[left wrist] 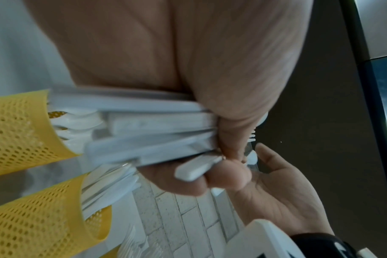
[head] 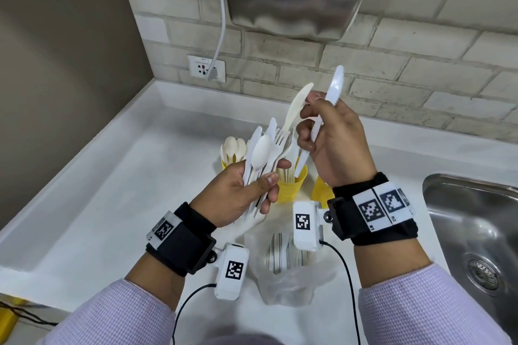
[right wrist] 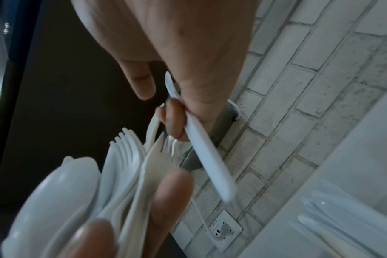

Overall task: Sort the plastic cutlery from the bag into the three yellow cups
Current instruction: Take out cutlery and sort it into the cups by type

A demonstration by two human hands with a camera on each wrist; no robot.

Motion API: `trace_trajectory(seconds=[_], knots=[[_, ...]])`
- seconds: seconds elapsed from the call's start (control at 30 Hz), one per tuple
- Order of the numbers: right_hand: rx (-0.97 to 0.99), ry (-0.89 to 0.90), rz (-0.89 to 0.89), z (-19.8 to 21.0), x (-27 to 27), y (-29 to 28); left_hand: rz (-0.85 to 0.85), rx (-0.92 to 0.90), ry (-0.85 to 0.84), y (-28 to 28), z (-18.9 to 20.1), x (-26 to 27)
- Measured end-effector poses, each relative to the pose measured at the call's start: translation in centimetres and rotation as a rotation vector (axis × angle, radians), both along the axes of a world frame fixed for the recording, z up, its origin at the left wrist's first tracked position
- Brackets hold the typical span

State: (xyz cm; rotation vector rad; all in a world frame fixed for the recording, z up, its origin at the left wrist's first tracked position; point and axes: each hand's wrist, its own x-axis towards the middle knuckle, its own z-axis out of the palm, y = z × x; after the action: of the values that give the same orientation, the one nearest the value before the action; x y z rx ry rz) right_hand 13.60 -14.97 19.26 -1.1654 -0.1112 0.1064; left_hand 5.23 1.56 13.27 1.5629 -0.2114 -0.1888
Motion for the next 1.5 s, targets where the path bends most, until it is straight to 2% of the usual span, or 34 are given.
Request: trace_trajectory(seconds=[0.07, 0.13, 0.3, 0.47, 0.67, 0.8, 0.97, 1.03, 1.1, 1.2, 1.3, 1.4, 1.5], knots=[[0.105, 0.065, 0.028, -0.4, -0.1, 0.1, 0.008, -0.003, -0.008, 0.1, 0.1, 0.0], [0.112, 0.056, 0.003, -0.6, -0.2, 0.1, 0.010, -0.015, -0.004, 0.1, 0.1, 0.0], [-0.189, -0.100, -0.023, -0.6, -0.9, 0.4, -0.009, -0.013, -0.005, 0.1, 0.1, -0.1], [-0.157, -0.100, 0.011, -0.6, -0.9, 0.6, -0.006, -0.012, -0.007, 0.1, 0.1, 0.0], [-0.318, -0.209, -0.081, -0.5, -0.8, 0.6, -0.013, -0.016, -0.001, 0.1, 0.0, 0.0], [-0.202, -0.174, -0.108, 0.4, -0.6, 0.6, -0.021, -0.005, -0.011, 0.0, -0.1, 0.0], [0.108, -0.119, -0.131, 1.8, 0.0, 0.1, -0.028, 0.025, -0.030, 0.0, -0.3, 0.0], [0.240, -0.132, -0.177, 2.5, 0.3, -0.4, -0.021, 0.037, -0.028, 0.0, -0.3, 0.0], [0.269, -0.170, -0.250, 3.2, 0.4, -1.1, 0.000, 0.055, -0.031, 0.0, -0.4, 0.0], [0.085, -0.240, -0.286, 3.8, -0.1, -1.7, 0.087, 0.098, -0.036, 0.0, -0.5, 0.2], [-0.157, -0.300, -0.195, 3.5, -1.3, -1.2, 0.207, 0.183, -0.053, -0.1, -0.6, 0.6], [-0.478, -0.448, -0.137, 2.7, -2.5, -0.4, 0.301, 0.256, -0.077, -0.3, -0.7, 0.8], [-0.657, -0.487, -0.062, 1.8, -3.3, 0.2, 0.359, 0.315, -0.118, -0.5, -0.8, 0.8]])
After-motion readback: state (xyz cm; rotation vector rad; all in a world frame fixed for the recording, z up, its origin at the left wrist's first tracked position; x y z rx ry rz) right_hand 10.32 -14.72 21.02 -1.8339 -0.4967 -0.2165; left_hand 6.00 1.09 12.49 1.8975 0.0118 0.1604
